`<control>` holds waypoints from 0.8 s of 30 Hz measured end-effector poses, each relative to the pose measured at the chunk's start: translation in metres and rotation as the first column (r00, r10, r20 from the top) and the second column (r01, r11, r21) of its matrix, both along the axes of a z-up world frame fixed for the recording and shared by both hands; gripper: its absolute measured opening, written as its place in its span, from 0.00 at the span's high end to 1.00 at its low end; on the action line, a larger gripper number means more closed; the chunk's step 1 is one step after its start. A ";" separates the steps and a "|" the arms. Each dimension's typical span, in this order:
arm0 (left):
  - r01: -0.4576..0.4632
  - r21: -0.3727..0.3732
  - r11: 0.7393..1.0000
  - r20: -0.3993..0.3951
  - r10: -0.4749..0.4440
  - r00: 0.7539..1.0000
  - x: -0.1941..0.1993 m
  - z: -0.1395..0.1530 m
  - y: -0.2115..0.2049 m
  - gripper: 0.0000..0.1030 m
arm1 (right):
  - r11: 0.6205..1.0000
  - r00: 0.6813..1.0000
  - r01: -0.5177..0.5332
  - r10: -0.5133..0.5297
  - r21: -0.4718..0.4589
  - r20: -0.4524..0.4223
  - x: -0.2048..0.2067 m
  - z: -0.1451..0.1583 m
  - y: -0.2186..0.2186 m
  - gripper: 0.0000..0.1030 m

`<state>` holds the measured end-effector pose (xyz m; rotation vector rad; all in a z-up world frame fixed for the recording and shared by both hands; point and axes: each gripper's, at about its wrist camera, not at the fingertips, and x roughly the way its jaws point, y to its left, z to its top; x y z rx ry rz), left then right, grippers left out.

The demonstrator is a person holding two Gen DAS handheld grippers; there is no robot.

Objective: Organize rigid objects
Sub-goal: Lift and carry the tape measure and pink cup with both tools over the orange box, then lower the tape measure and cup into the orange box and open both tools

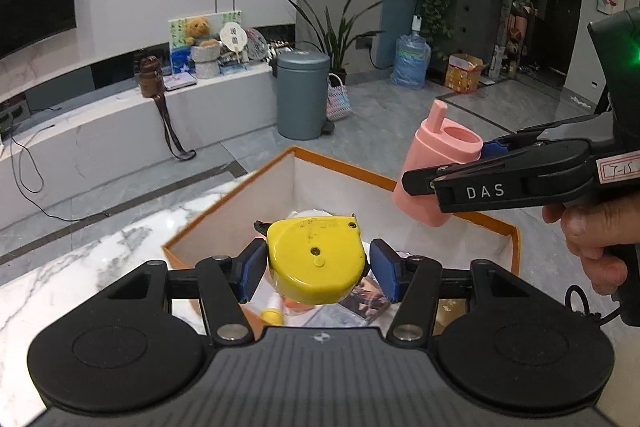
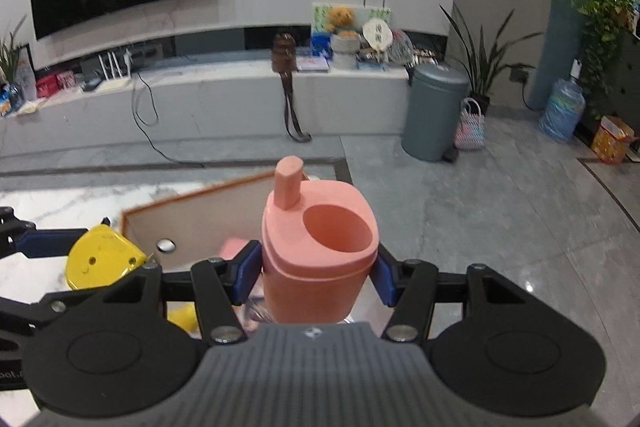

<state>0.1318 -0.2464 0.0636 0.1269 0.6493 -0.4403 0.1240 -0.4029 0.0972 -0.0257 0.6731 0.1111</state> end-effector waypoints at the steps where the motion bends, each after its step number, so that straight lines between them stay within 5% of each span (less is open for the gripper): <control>1: 0.004 0.001 1.000 -0.004 -0.004 1.000 0.001 -0.001 -0.002 0.37 | 1.000 1.000 0.002 -0.002 -0.004 -0.009 0.003 -0.002 -0.002 0.44; 17: 0.059 0.066 0.996 -0.151 -0.048 0.987 0.029 -0.044 -0.040 0.37 | 0.996 0.981 -0.047 0.031 -0.081 -0.191 0.025 -0.046 -0.005 0.44; 24: 0.077 0.166 0.983 -0.190 -0.045 0.981 0.039 -0.060 -0.053 0.37 | 0.996 0.971 -0.032 0.011 -0.087 -0.239 0.039 -0.065 -0.007 0.44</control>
